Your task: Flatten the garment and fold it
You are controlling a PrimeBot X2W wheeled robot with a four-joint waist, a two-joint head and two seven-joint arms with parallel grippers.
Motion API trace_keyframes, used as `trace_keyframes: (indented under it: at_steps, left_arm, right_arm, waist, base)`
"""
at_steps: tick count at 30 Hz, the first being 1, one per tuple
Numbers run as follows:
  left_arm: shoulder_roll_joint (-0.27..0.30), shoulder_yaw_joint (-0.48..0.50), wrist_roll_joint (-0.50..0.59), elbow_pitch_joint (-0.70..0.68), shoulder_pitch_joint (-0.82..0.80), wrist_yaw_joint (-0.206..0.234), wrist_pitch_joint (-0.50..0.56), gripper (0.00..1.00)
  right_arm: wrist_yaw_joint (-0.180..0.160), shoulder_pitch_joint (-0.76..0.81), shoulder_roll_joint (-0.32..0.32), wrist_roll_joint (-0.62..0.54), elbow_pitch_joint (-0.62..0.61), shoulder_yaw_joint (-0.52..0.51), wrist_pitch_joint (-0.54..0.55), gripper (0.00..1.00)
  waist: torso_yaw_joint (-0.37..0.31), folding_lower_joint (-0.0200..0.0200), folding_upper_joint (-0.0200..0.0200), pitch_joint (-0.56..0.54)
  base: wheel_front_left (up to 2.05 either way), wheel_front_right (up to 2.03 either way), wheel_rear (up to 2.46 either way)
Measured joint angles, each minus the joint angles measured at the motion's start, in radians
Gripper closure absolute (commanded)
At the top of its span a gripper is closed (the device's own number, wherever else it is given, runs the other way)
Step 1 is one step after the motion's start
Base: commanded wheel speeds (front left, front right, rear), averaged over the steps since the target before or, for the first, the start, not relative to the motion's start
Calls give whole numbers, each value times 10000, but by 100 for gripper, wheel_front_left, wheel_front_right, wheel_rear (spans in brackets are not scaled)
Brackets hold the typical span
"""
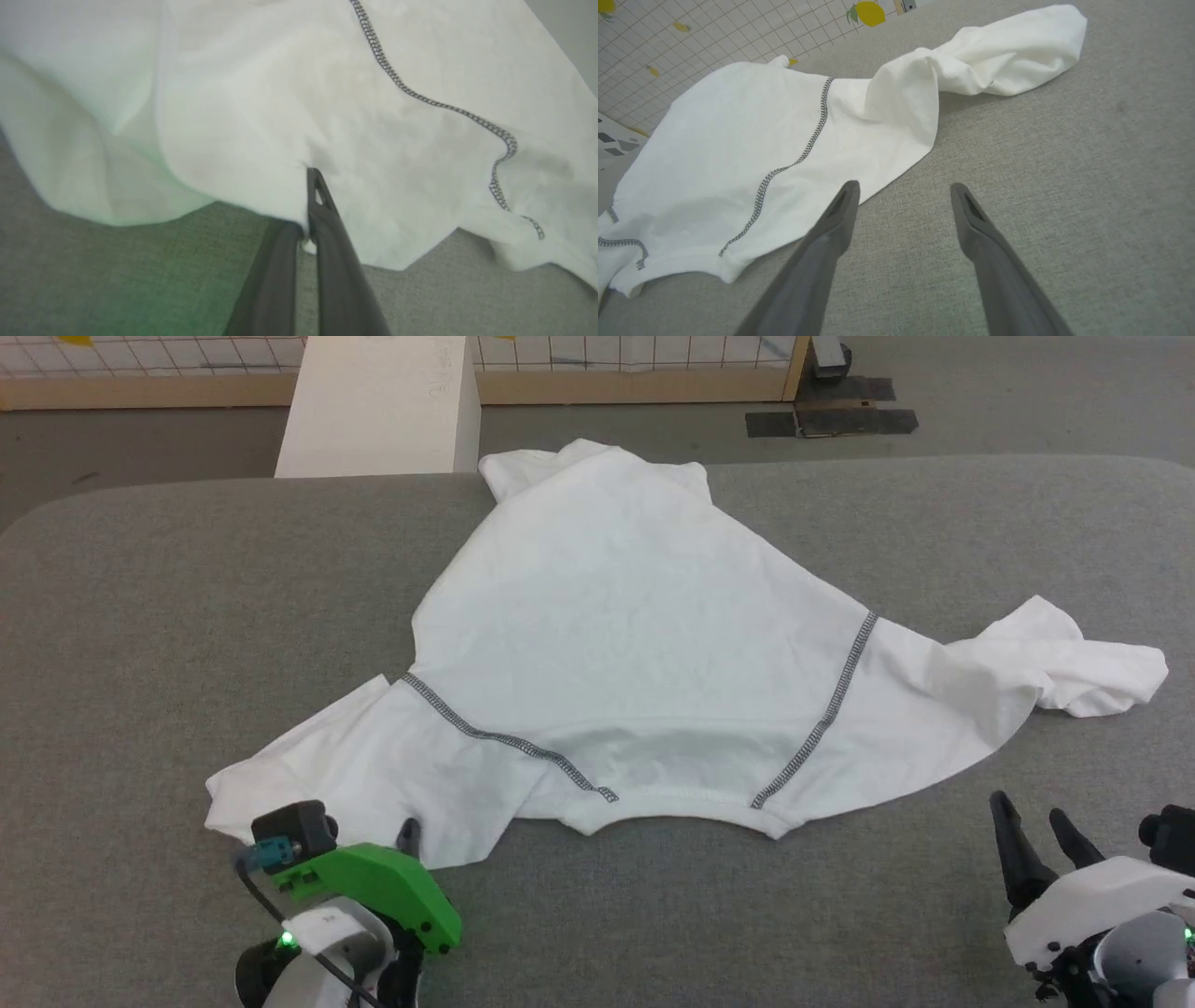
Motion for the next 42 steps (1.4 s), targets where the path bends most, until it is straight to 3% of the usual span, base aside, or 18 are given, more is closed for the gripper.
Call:
trace_keyframes:
  at_steps: [6,10,15,18,24,26,33,37,42]
  left_arm:
    - [44,-253,201,-581,219,-174,-403,100]
    - [75,-318,272,-903,292,-161,-401,100]
    - [153,-295,274,-1235,301,-61,-341,100]
    - [247,-316,274,-1415,291,-59,-228,100]
    - [272,-322,274,-1515,263,-59,-228,100]
    - [267,-328,267,-1517,235,-65,-240,100]
    - [176,-134,-148,-1703,222,-351,-531,100]
    - [165,221,-621,-2370,-172,-686,-627,100]
    - [694,596,-809,-3329,-1607,-972,-222,100]
  right_arm:
    - [0,-877,-2,-1187,268,-953,2153,0]
    - [0,-1711,-4,-1877,313,-1051,3198,0]
    - [0,-2600,2,-2489,740,-892,3697,0]
    - [0,-3155,0,-3118,1615,-1055,3848,0]
    - [-4,-3562,-63,-3179,2236,-723,3701,0]
    - [-6,-3671,-211,-3009,2368,-360,3735,100]
    - [-4,-3594,6,-1716,1582,176,4065,100]
    - [-4,-3616,4,-236,178,146,4245,100]
    - [-4,-3877,-40,1285,-1498,38,5085,100]
  waist:
    - [107,0,0,174]
    - [195,0,0,341]
    - [266,0,-1,611]
    - [373,0,0,933]
    - [508,0,-1,1226]
    - [511,0,0,1276]
    - [387,1,-1,877]
    - [372,0,0,531]
    - [436,0,0,84]
  base:
    - [0,0,0]
    - [0,0,0]
    - [0,0,0]
    - [0,0,0]
    - [0,0,0]
    - [0,0,0]
    - [0,0,0]
    - [0,0,0]
    - [0,0,0]
